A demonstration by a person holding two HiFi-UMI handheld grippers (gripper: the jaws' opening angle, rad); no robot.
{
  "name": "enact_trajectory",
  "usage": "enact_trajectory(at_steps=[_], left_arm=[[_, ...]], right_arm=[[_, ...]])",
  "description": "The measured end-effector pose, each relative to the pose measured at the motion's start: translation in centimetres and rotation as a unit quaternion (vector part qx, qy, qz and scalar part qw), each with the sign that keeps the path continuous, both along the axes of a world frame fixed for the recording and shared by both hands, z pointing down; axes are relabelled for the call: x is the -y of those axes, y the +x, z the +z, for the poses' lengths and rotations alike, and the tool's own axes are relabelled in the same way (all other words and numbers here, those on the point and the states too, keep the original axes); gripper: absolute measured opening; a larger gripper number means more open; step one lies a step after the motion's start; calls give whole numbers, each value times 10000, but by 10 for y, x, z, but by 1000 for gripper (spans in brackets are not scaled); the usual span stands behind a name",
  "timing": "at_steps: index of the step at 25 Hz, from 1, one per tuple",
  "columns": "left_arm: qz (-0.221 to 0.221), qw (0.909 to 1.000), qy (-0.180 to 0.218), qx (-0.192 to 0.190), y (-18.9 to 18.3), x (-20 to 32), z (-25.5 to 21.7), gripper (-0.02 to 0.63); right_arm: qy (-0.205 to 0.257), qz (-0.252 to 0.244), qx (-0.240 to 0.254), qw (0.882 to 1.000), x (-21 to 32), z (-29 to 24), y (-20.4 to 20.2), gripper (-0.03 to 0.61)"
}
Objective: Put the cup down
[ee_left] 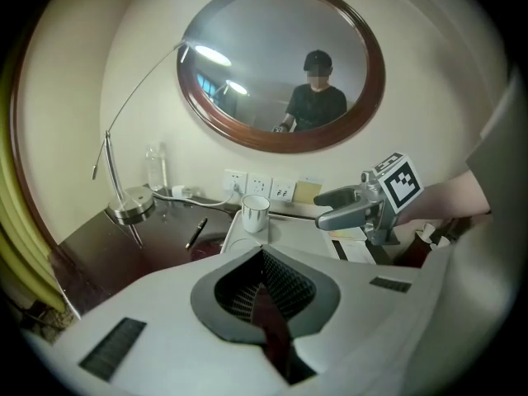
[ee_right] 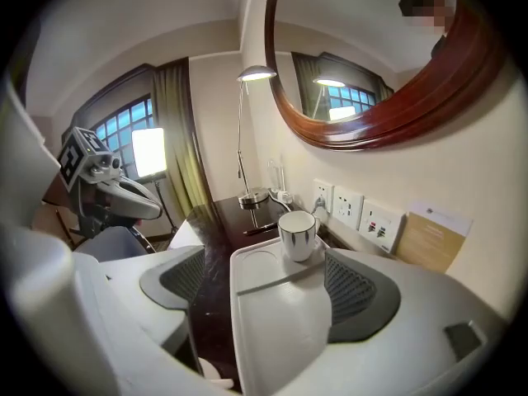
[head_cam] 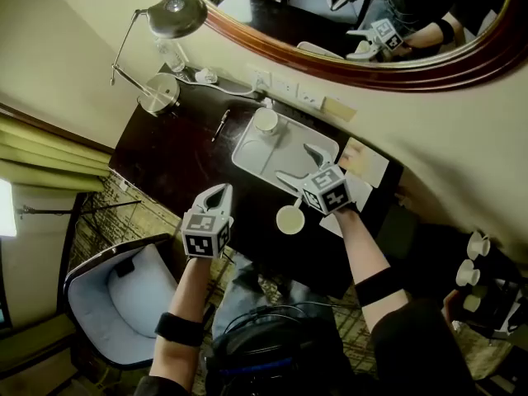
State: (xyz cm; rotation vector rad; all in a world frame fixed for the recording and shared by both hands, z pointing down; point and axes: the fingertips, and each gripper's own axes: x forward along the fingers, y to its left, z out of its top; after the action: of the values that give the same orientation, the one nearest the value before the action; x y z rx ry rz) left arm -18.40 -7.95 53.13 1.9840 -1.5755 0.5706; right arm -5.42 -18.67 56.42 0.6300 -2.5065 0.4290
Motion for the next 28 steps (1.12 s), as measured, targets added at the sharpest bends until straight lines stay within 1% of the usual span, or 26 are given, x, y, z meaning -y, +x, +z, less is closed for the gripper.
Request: enact_trajectory(at_steps=[3, 9, 14, 20, 25, 28], left_arm=[[-50, 10000, -15, -27, -1, 10, 13, 7], [-310, 9995, 23, -43, -12, 31, 38, 7], [-450, 9989, 28, -109, -16, 43, 51, 7], [-406, 9988, -38, -268, -11, 53, 56, 7], [-438, 9986, -60, -282, -15, 52, 61, 7], [-514, 9984, -48, -236, -24, 50, 63, 6]], right_arm=[[72, -53, -118, 9999, 24, 19, -11, 491], [259, -161, -237, 9993, 58, 46, -41, 529], [269, -120, -225, 9993, 77, 60, -61, 529], [338, -35, -234, 9991, 103, 68, -74, 529], [392, -89, -261, 9988, 110, 74, -89, 528], [332, -81, -244, 9991, 115, 77, -96, 525]])
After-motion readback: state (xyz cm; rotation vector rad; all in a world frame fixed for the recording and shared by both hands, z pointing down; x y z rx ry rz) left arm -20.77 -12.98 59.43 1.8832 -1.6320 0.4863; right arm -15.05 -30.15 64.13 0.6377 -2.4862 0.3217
